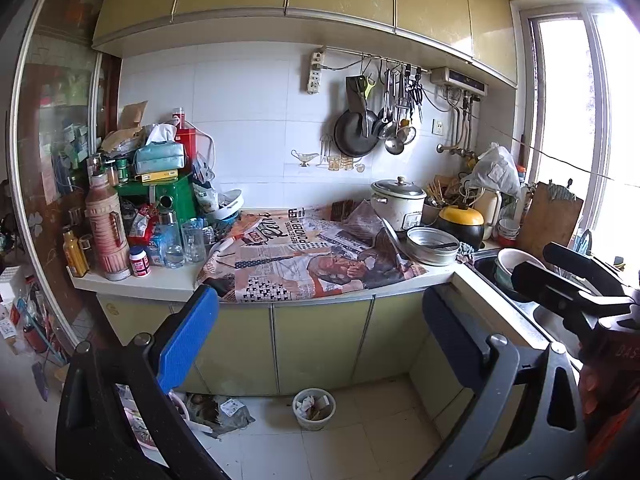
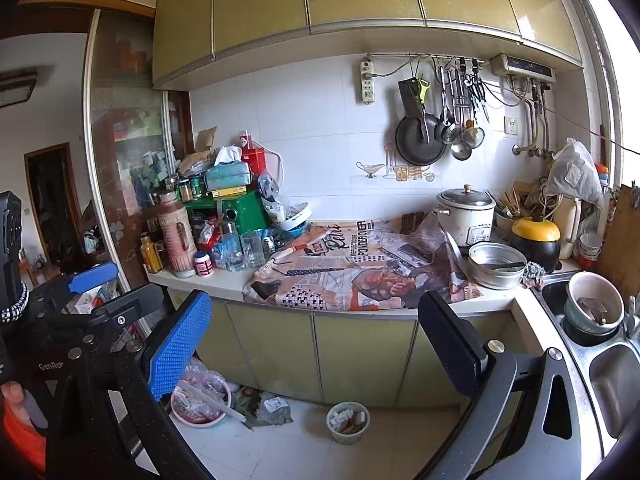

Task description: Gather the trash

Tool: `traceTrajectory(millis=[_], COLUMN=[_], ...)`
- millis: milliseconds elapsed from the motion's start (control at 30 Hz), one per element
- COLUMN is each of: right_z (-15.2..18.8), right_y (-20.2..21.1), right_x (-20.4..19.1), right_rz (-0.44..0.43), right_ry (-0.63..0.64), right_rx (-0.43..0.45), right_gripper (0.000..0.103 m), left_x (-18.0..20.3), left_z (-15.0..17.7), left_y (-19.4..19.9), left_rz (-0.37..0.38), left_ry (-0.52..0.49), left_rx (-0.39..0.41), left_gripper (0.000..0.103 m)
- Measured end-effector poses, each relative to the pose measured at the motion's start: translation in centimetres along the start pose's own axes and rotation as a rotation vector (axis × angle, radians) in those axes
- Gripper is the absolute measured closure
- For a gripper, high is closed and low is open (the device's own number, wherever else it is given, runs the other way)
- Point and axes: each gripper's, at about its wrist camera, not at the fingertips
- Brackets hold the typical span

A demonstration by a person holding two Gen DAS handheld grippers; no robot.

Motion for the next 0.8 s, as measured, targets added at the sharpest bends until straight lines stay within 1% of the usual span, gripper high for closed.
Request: traceTrajectory(millis=[533,800], right_z=[-0.17,-0.26], right_y=[-0.11,-0.13], right_x=[0.31,0.57], right_rz=[0.008,0.009], right_ry=[-0.017,-0.023], right_rx=[-0.020,-0.027], right_gripper=[0.000,0.000], left_x=[-0.40,-0.01], left_z=[-0.07,-0.40], left_y=[-0.19,-0.83], left_rz=[0.012,0.016], left_ry=[0.011,0.009], left_rx=[0.001,-0.003], left_gripper=[0.001,0.001])
Point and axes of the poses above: each gripper's, at about its wrist camera, not at the fingertips, and y roughly against the way its jaws point, x to its right, z to its underside, and after that the axes turned 13 degrees about z, right-handed
